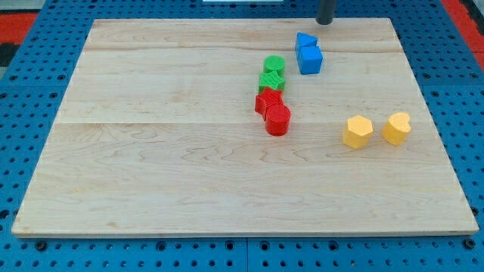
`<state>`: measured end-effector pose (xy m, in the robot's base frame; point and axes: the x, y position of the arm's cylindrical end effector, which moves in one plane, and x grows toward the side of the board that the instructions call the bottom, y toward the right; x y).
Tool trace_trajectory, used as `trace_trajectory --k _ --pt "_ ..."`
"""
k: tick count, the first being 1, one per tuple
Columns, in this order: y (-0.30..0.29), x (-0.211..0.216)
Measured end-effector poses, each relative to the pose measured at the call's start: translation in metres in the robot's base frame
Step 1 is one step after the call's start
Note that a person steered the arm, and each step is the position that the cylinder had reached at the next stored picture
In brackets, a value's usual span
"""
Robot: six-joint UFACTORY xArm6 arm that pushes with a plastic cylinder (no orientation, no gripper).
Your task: Push the blue triangle along with blue cube down a bit
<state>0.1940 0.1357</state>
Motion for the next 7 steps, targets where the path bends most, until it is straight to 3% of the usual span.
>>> trace_trajectory --k 5,7 --pt "-0.024 0.089" --pt "-0.105 0.052"
